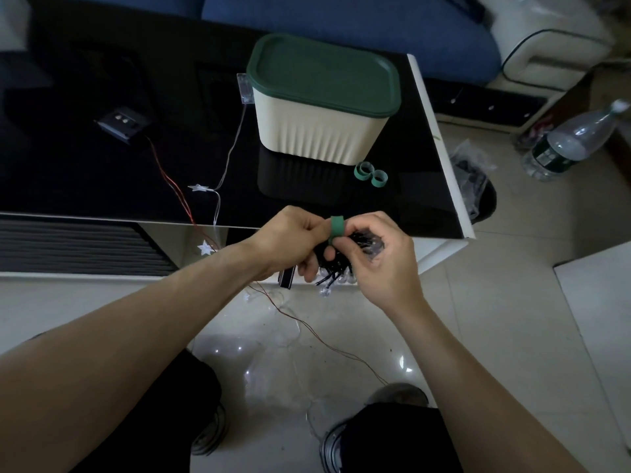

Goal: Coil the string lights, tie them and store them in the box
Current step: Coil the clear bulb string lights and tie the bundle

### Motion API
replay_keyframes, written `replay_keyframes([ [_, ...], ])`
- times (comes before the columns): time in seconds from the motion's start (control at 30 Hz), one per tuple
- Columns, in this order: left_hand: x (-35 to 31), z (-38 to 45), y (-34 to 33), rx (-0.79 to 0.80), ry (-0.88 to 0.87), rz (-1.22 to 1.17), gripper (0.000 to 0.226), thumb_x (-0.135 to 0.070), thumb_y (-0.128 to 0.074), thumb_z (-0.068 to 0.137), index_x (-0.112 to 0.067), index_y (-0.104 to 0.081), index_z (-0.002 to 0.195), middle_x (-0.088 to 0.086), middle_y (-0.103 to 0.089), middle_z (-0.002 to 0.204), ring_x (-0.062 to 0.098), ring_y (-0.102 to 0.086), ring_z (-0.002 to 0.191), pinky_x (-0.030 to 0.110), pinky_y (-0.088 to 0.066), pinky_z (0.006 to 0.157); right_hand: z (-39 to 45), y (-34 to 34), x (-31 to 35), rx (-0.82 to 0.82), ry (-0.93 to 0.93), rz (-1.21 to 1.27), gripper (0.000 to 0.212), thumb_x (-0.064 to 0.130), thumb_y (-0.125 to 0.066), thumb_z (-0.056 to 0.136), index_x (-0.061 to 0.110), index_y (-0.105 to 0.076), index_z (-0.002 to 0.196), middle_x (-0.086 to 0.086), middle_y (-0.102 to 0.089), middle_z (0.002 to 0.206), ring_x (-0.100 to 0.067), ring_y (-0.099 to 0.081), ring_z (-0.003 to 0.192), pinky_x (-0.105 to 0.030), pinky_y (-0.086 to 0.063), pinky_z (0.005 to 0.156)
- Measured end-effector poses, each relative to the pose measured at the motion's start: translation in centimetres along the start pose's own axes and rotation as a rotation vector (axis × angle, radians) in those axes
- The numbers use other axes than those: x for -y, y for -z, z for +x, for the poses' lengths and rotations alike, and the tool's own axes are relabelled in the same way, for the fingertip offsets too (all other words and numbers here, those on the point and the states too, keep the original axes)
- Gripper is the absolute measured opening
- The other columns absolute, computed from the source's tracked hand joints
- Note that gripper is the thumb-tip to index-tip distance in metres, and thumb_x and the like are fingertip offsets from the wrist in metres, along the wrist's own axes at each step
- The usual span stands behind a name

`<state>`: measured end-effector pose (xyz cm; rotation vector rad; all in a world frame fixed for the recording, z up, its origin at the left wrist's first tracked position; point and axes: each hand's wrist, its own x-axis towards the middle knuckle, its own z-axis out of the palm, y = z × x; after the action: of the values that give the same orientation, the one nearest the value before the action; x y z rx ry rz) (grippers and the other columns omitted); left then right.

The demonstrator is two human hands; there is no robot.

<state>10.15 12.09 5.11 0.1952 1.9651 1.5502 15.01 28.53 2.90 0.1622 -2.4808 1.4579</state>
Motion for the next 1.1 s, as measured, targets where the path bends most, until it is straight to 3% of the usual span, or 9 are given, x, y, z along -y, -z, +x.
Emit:
replay_keyframes([
  [0.17, -0.2, -0.2, 0.6, 0.041, -0.036, 0.001, 0.042, -0.024, -0.037, 0.107, -0.003, -0.057, 0.076, 0.004, -0.061, 0.056, 0.019, -0.051, 0.037, 0.031, -0.04, 0.049, -0.1, -1.1, 0.9, -0.107, -0.063, 0.075, 0.016, 0.005, -0.076, 0.085, 0.017, -0.069, 0.093, 0.001, -0.066, 0.092, -0.013, -0.067, 0.084, -0.024, -0.052, 0.076],
  [0.27, -0.2, -0.5, 1.0, 0.14, -0.028, -0.092, 0.036, -0.012, -0.035, 0.104, 0.0, -0.057, 0.079, 0.024, -0.058, 0.063, 0.025, -0.053, 0.04, 0.035, -0.041, 0.053, 0.3, -0.3, 1.5, -0.083, -0.161, 0.154, 0.015, 0.002, -0.078, 0.084, 0.01, -0.071, 0.094, 0.004, -0.071, 0.083, -0.006, -0.07, 0.077, -0.018, -0.052, 0.072],
  [0.33, -0.3, -0.7, 0.9, 0.2, -0.028, -0.179, 0.026, -0.01, -0.041, 0.098, 0.002, -0.058, 0.084, 0.018, -0.058, 0.07, 0.028, -0.055, 0.043, 0.034, -0.043, 0.054, 0.6, 0.4, 1.7, -0.069, -0.186, 0.128, 0.017, 0.005, -0.081, 0.081, 0.014, -0.072, 0.092, 0.009, -0.072, 0.081, -0.003, -0.069, 0.075, -0.014, -0.051, 0.071],
  [0.4, -0.3, -0.6, 0.6, 0.182, -0.021, -0.174, 0.035, -0.025, -0.044, 0.101, 0.0, -0.06, 0.083, 0.013, -0.058, 0.071, 0.027, -0.053, 0.041, 0.034, -0.044, 0.056, 0.7, 0.7, 1.9, -0.061, -0.198, 0.098, 0.017, 0.008, -0.083, 0.08, 0.018, -0.072, 0.088, 0.01, -0.072, 0.081, -0.004, -0.07, 0.075, -0.015, -0.052, 0.071],
  [0.5, 0.0, -0.3, 0.1, 0.091, -0.035, -0.073, 0.053, -0.046, -0.047, 0.099, 0.001, -0.061, 0.079, 0.022, -0.055, 0.071, 0.023, -0.049, 0.037, 0.034, -0.043, 0.055, 0.2, 0.4, 2.0, -0.081, -0.178, 0.053, 0.014, 0.012, -0.084, 0.079, 0.018, -0.073, 0.085, 0.006, -0.073, 0.083, -0.009, -0.071, 0.077, -0.02, -0.055, 0.072],
  [0.7, 0.0, 0.3, -0.3, 0.023, 0.079, -0.267, 0.039, -0.027, -0.05, 0.101, 0.009, -0.065, 0.098, 0.014, -0.063, 0.07, 0.02, -0.047, 0.034, 0.027, -0.038, 0.045, 0.1, 0.1, 1.9, -0.128, -0.04, -0.054, 0.014, 0.009, -0.086, 0.076, 0.013, -0.075, 0.083, 0.004, -0.07, 0.086, -0.009, -0.068, 0.08, -0.022, -0.055, 0.074],
  [0.9, -0.2, 0.4, -0.8, -0.06, 0.148, -0.272, 0.038, -0.023, -0.045, 0.102, 0.01, -0.064, 0.107, 0.012, -0.068, 0.069, 0.023, -0.055, 0.039, 0.028, -0.039, 0.044, 0.9, 1.0, 1.6, 0.034, 0.065, -0.087, 0.013, 0.002, -0.084, 0.077, 0.006, -0.074, 0.084, -0.001, -0.07, 0.09, -0.012, -0.068, 0.084, -0.022, -0.055, 0.078],
  [1.0, 0.1, 0.4, -1.2, -0.07, 0.182, -0.237, 0.035, -0.021, -0.042, 0.102, 0.004, -0.066, 0.104, 0.012, -0.071, 0.072, 0.027, -0.065, 0.051, 0.027, -0.047, 0.045, 1.1, 1.5, 1.6, 0.164, 0.052, -0.141, 0.018, -0.008, -0.077, 0.078, 0.008, -0.071, 0.084, -0.001, -0.067, 0.093, -0.01, -0.066, 0.086, -0.021, -0.055, 0.079],
  [1.1, 0.0, 0.3, -1.1, -0.054, 0.19, -0.253, 0.032, -0.02, -0.044, 0.101, 0.002, -0.068, 0.103, 0.015, -0.073, 0.078, 0.03, -0.072, 0.062, 0.03, -0.055, 0.053, 1.0, 1.6, 1.7, 0.17, 0.081, -0.185, 0.022, -0.011, -0.073, 0.077, 0.01, -0.067, 0.08, -0.001, -0.066, 0.093, -0.009, -0.065, 0.086, -0.017, -0.053, 0.077],
])
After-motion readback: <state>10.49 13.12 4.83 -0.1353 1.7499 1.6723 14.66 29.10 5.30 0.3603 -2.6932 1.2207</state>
